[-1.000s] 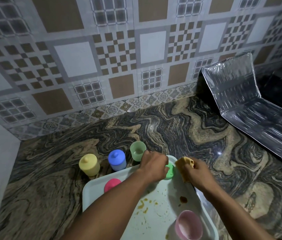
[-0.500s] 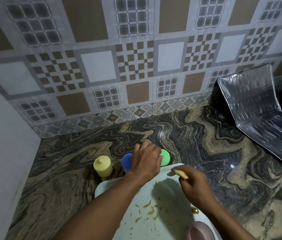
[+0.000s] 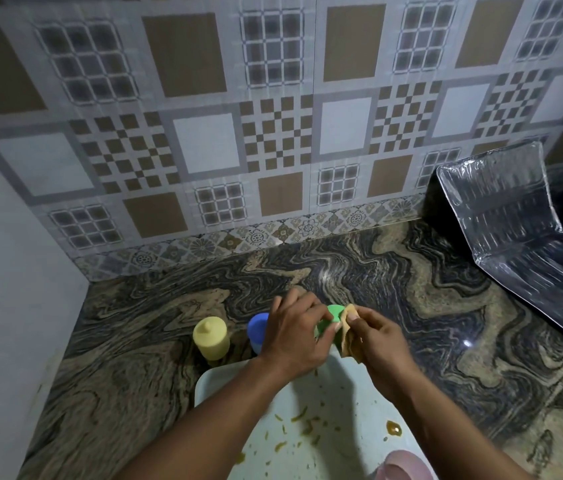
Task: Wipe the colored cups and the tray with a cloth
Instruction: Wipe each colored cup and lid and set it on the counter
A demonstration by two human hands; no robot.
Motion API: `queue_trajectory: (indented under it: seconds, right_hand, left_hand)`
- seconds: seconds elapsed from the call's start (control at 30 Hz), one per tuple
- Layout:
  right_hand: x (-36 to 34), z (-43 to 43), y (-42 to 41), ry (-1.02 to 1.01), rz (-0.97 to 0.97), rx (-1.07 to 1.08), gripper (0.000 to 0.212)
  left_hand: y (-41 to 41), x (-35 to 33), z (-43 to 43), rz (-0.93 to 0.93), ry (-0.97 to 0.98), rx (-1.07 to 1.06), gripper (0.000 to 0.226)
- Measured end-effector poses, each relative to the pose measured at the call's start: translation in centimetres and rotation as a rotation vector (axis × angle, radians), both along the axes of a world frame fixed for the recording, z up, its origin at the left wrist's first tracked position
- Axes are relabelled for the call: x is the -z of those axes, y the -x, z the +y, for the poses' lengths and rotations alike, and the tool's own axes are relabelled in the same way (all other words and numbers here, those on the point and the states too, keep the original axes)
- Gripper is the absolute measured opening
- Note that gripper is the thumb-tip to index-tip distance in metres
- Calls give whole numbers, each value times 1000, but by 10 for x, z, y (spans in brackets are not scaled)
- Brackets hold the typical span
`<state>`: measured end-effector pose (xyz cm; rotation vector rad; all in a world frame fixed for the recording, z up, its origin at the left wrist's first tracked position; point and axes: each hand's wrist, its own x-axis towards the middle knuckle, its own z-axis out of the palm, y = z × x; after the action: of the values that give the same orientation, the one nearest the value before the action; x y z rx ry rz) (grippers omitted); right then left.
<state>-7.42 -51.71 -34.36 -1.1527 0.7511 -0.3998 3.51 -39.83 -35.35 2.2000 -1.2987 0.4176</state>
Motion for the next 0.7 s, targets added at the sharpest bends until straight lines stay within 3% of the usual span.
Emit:
queue_trajectory:
  seconds: [0.07,0.13,0.2,0.27,0.47,0.7]
  right_hand:
    - [-3,-4,5,75,12,-70,20]
    - [-7,-5,8,138,28,-171,19]
    - [-11,-7,10,143,26,-238,20]
    - [-16,-6,11,172,18,-300,23]
    - [-30,-4,12,279,30,-426,19]
    - [-38,-7,12,223,-29,-467,22]
  left_hand:
    - [-7,-4,3,178,84,-5,26]
    - [-16,-15,3,526,169,-48,31]
    - [-24,-30,-2,896,138,-68,35]
    - [-29,-37,-7,1072,48,-40,40]
    - [-23,-45,-10,1132,-151,17,45]
    - [-19,-41,-19,1062,-158,-19,46]
